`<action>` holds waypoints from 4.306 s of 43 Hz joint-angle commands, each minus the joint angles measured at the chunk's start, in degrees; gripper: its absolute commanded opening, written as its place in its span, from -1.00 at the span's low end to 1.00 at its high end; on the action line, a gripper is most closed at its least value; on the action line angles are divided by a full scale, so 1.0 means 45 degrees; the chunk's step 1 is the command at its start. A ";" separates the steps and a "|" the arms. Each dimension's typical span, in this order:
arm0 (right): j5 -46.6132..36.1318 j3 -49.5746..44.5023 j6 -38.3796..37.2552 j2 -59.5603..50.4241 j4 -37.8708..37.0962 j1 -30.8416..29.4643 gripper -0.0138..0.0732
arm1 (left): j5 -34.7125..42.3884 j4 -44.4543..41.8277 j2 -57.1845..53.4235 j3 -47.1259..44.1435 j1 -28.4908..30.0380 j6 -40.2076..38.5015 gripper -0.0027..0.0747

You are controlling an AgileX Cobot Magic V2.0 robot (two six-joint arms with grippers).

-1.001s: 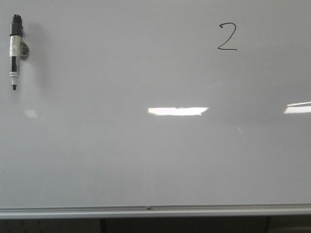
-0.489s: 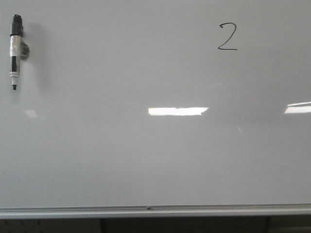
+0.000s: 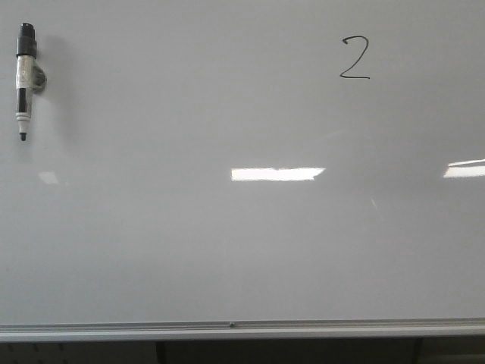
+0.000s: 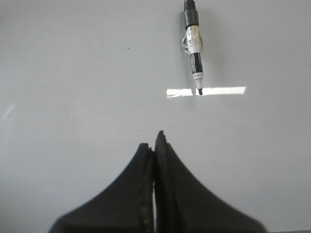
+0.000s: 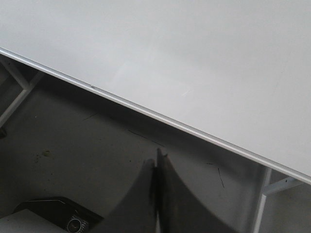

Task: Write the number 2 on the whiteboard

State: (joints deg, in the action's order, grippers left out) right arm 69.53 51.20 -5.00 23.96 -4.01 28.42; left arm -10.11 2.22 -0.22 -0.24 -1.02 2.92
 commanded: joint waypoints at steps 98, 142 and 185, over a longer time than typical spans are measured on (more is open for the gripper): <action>-0.0756 0.0356 0.0049 0.0062 -0.0206 -0.0009 -0.84 | 0.2625 -0.0215 -0.0368 -0.0440 -0.0077 -0.0553 -0.98; -1.5244 -1.0902 0.0032 -0.5629 -0.0482 -0.5997 -0.84 | 0.2625 -0.0215 -0.0346 -0.0440 -0.0077 -0.0553 -0.98; -1.6502 -1.1684 0.1112 -0.5701 0.1330 -0.5997 -0.84 | 0.2625 -0.0215 -0.0346 -0.0440 -0.0077 -0.0553 -0.98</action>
State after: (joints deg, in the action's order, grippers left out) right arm 0.38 -1.51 -1.05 -0.61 1.28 1.88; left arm -2.89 1.19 -0.22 -0.24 -1.10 1.09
